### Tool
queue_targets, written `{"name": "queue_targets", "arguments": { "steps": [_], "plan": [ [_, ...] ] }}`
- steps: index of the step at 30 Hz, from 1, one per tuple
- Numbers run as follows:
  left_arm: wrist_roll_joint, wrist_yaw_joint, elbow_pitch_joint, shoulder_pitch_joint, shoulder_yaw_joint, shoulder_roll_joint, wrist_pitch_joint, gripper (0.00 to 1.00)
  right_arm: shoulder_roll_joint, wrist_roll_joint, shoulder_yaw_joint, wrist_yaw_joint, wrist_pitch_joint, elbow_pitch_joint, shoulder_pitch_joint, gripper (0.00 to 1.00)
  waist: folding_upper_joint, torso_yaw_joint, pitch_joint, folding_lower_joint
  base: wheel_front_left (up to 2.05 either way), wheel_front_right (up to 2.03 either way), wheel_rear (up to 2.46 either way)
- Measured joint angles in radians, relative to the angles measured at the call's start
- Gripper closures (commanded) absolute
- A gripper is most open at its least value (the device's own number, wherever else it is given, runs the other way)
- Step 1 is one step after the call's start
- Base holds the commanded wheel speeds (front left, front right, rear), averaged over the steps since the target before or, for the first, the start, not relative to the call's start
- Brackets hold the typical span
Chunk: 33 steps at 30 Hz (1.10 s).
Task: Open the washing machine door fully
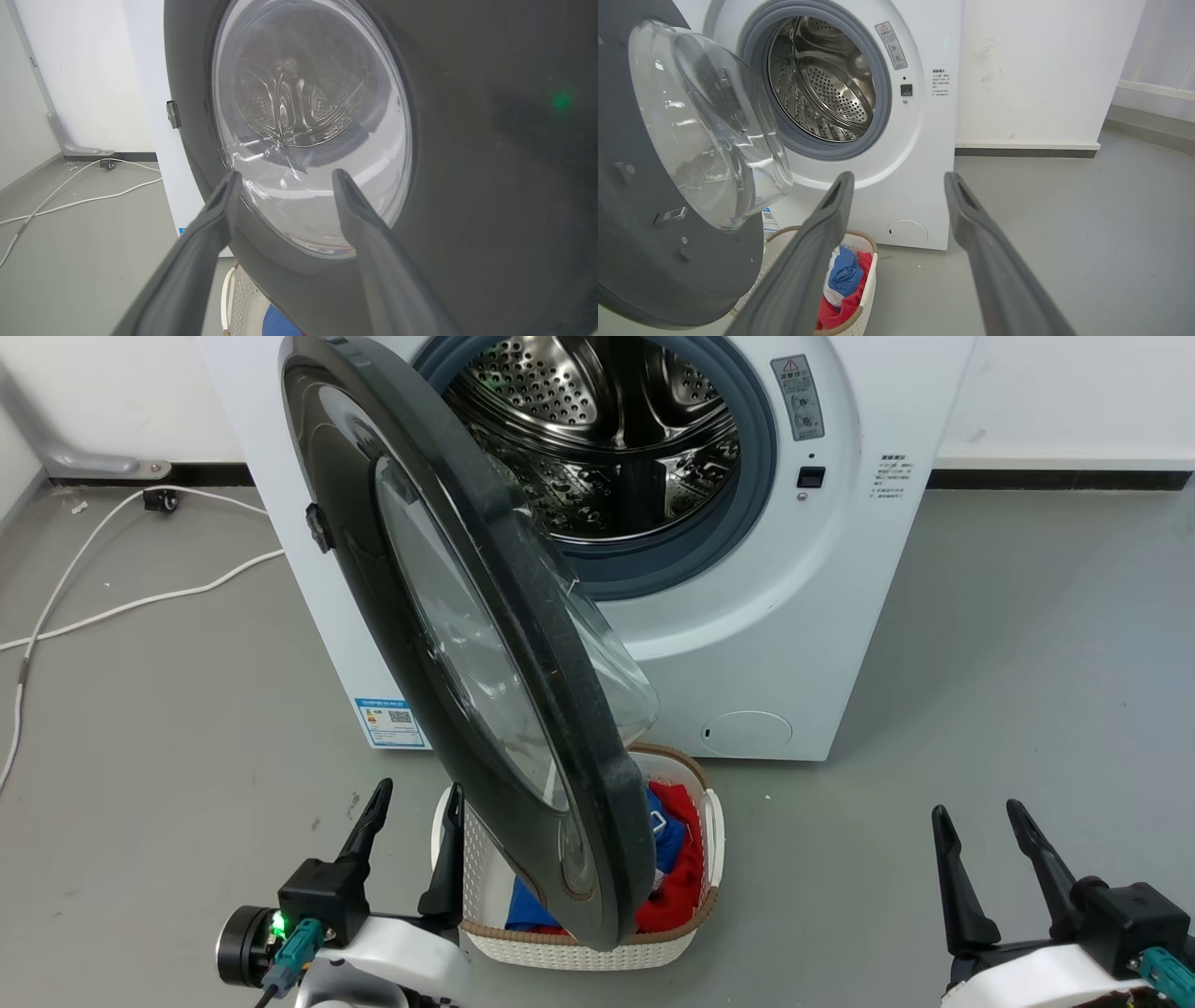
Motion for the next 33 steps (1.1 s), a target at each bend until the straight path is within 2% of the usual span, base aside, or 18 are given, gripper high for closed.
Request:
{"name": "queue_targets", "arguments": {
  "steps": [10,12,19,23,32,33],
  "plan": [
    [0.009,-0.001,0.000,-0.002,0.002,0.000,0.000,0.01,0.001,-0.007,0.007,0.000,-0.009,0.021,-0.013,0.00,0.0000,-0.002,0.005,0.0000,0.00,0.00,0.00],
    [0.008,-0.007,0.003,-0.002,-0.001,0.000,0.000,1.00,0.001,-0.007,0.010,0.000,-0.009,0.026,-0.013,0.00,0.0000,-0.003,0.006,0.0001,0.00,0.00,0.00],
    [0.000,-0.013,0.001,-0.004,-0.002,0.002,0.000,1.00,0.001,-0.004,0.018,0.000,-0.017,0.035,-0.015,0.00,0.0000,-0.002,0.009,0.0000,0.00,0.00,0.00],
    [0.001,0.001,-0.045,-0.019,0.011,0.002,0.000,1.00,0.002,-0.002,0.019,0.000,-0.017,0.040,-0.015,0.00,0.0000,0.001,0.010,0.0001,0.00,0.00,0.00],
    [0.008,0.015,-0.272,-0.095,0.017,0.002,0.000,1.00,0.002,0.005,0.014,0.000,-0.020,0.047,-0.015,0.00,0.0000,0.016,0.003,0.0001,0.00,0.00,0.00],
    [0.009,0.022,-0.344,-0.122,0.006,0.002,0.000,1.00,0.002,0.005,0.013,0.000,-0.021,0.048,-0.015,0.00,0.0000,0.021,0.002,0.0001,0.00,0.00,0.00]
  ]
}}
